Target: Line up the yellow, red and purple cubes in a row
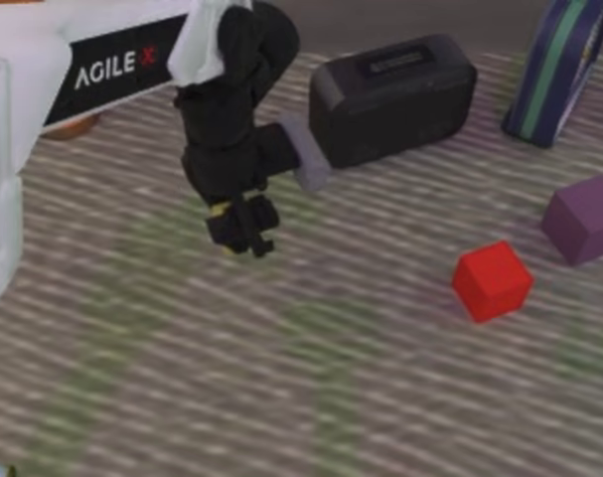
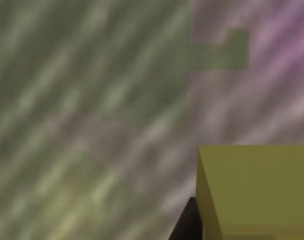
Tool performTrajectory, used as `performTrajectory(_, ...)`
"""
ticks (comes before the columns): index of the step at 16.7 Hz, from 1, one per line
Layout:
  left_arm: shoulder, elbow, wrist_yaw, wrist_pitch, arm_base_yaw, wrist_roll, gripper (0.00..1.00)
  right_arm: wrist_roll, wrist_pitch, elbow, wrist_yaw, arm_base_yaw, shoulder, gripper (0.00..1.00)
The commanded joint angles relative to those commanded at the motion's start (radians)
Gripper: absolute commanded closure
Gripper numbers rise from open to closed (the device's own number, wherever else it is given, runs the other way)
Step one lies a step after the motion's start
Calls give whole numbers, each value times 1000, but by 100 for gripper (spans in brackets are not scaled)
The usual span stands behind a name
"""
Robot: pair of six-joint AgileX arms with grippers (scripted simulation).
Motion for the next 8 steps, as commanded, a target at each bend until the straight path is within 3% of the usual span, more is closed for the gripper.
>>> performTrajectory(5, 19, 61, 2, -42, -354, -83, 100, 0, 0, 0, 0, 0, 0, 0)
performTrajectory(8, 15, 82, 0, -50, -469, -118, 100, 0, 0, 0, 0, 0, 0, 0)
